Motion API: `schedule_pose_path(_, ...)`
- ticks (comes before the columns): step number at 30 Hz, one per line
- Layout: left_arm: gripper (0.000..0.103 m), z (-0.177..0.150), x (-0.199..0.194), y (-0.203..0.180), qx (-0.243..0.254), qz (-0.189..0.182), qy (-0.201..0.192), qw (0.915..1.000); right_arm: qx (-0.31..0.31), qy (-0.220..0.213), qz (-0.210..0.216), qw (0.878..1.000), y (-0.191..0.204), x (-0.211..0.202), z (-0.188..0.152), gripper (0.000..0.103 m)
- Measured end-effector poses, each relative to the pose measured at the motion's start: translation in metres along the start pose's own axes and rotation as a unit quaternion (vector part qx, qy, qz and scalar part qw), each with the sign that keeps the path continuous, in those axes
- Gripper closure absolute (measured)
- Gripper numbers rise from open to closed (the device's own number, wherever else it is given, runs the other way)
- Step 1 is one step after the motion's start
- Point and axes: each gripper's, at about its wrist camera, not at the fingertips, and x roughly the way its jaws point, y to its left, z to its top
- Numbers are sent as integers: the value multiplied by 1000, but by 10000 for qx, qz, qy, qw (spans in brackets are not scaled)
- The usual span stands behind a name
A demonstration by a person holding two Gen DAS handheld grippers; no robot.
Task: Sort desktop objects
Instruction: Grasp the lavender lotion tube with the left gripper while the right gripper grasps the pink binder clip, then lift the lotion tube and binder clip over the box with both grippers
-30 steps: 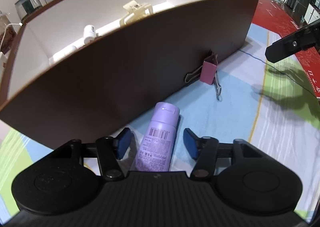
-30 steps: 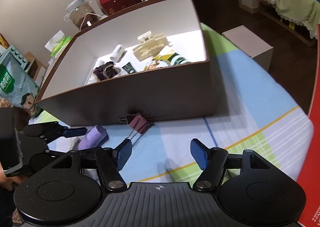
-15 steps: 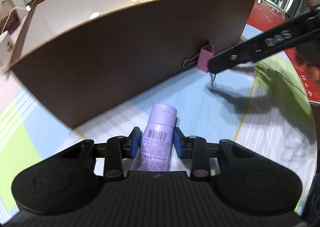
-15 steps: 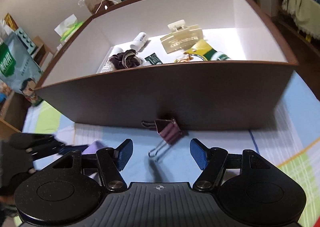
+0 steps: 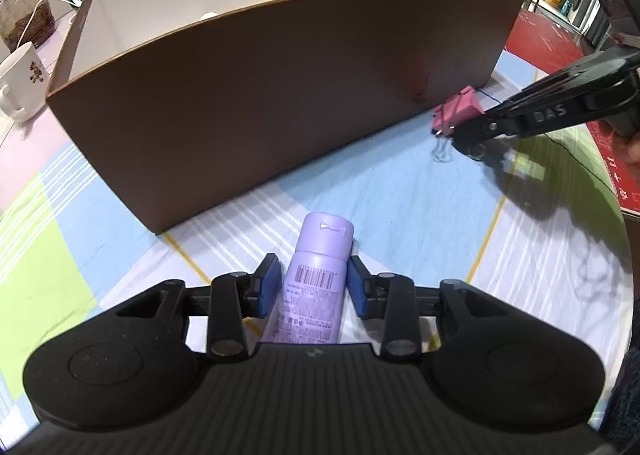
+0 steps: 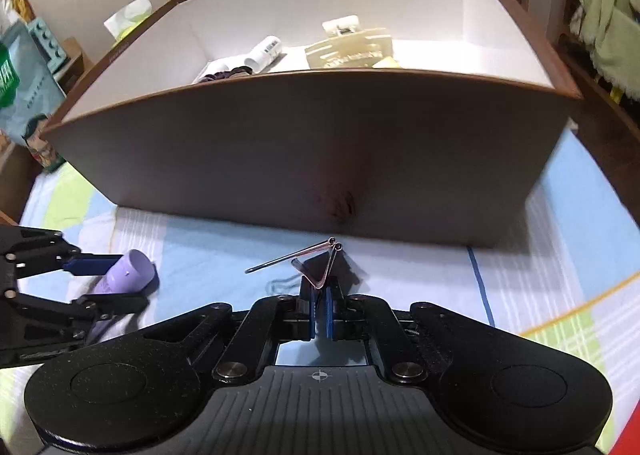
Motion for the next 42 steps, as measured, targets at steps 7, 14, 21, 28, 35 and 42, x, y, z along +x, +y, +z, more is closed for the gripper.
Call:
schedule_pose_path(7, 76, 3, -4, 1, -154, -198, 83, 9997, 832, 53, 704, 9940, -21, -20, -9, 100)
schedule_pose_path(14, 77, 7, -36, -2, -219, -171, -281, 9992, 850, -128, 852, 9927, -25, -48, -12, 100)
schedule_pose_path(21, 77, 23, -65, -6, -204, -38, -831, 9963, 630, -437, 882, 9931, -21, -76, -5, 100)
schedule_pose_path(28, 77, 36, -106, -11, -96, -55, -1332, 9910, 394, -722, 937, 9922, -17, -101, 4, 100)
schedule_pose_path(35, 77, 63, -139, -9, -10, 16, -1781, 9840, 87, -1057, 875, 9905, -15, -125, 27, 100)
schedule_pose_path(42, 77, 91, -155, -3, 130, 213, -2107, 9772, -204, -1228, 681, 9899, -18, -135, 51, 100)
